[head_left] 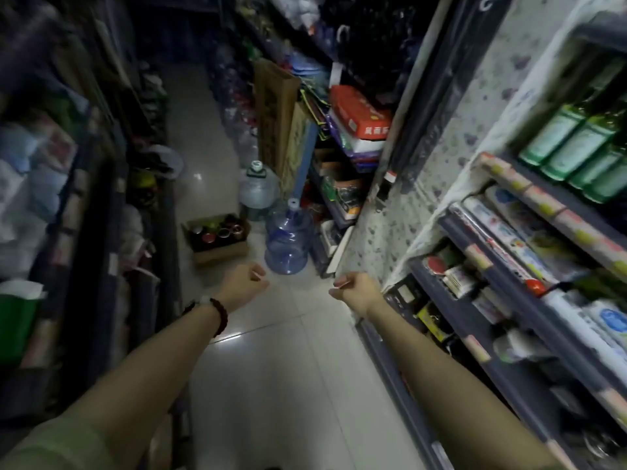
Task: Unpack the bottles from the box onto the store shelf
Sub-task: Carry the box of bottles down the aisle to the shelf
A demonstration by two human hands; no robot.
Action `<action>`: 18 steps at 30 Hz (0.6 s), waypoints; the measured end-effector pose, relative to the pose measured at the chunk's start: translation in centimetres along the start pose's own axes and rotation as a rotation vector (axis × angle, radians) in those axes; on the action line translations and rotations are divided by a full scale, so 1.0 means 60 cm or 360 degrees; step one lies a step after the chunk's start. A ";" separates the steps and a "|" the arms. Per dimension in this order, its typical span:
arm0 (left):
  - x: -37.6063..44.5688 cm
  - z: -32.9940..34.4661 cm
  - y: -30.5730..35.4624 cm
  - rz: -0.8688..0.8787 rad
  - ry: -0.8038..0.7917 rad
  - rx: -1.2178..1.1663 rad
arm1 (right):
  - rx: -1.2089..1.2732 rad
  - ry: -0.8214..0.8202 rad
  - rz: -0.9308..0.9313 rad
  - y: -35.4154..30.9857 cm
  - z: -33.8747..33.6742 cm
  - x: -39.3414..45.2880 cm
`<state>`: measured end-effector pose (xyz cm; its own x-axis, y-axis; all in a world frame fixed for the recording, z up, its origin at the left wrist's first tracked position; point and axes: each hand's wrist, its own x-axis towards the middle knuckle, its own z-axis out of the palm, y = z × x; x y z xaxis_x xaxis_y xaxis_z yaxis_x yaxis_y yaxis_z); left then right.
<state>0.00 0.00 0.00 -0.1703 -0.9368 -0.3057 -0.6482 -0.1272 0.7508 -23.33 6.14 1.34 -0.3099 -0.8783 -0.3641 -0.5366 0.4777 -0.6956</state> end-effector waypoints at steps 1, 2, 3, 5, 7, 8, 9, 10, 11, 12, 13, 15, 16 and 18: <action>0.006 -0.011 -0.001 -0.0013 0.0019 -0.0025 | 0.0010 -0.0021 -0.0021 -0.012 0.005 0.013; 0.016 -0.021 -0.005 -0.0025 0.0056 -0.0038 | -0.0029 -0.0018 -0.0026 -0.025 0.008 0.024; 0.027 -0.032 -0.009 -0.0034 0.0070 -0.0035 | -0.0079 -0.0036 -0.0046 -0.040 0.011 0.038; 0.051 -0.050 -0.012 -0.0035 0.0118 -0.0026 | -0.0108 -0.0059 -0.0092 -0.069 0.022 0.069; 0.076 -0.063 -0.012 -0.0032 0.0163 -0.0040 | -0.0159 -0.0093 -0.0148 -0.095 0.033 0.102; 0.091 -0.069 -0.010 -0.0027 0.0186 -0.0035 | -0.0197 -0.0115 -0.0183 -0.108 0.037 0.120; 0.107 -0.074 -0.007 -0.0035 0.0196 -0.0047 | -0.0226 -0.0132 -0.0209 -0.120 0.043 0.142; 0.124 -0.079 -0.001 -0.0044 0.0212 -0.0054 | -0.0246 -0.0148 -0.0233 -0.133 0.047 0.162; 0.142 -0.084 0.003 -0.0057 0.0227 -0.0067 | -0.0249 -0.0176 -0.0262 -0.147 0.051 0.184; 0.161 -0.089 0.008 -0.0075 0.0249 -0.0081 | -0.0260 -0.0209 -0.0294 -0.160 0.054 0.207; 0.181 -0.094 0.011 -0.0103 0.0281 -0.0104 | -0.0279 -0.0243 -0.0322 -0.173 0.055 0.231; 0.223 -0.106 0.016 -0.0148 0.0361 -0.0130 | -0.0312 -0.0315 -0.0373 -0.199 0.056 0.281; 0.242 -0.112 0.019 -0.0180 0.0380 -0.0130 | -0.0331 -0.0360 -0.0396 -0.211 0.055 0.306; 0.279 -0.125 0.020 -0.0249 0.0407 -0.0135 | -0.0383 -0.0421 -0.0438 -0.234 0.052 0.355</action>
<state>1.92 -18.30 0.17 0.1262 -0.9539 -0.2724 -0.5855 -0.2933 0.7558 -19.97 -19.35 1.43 0.0643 -0.9332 -0.3535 -0.7478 0.1895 -0.6363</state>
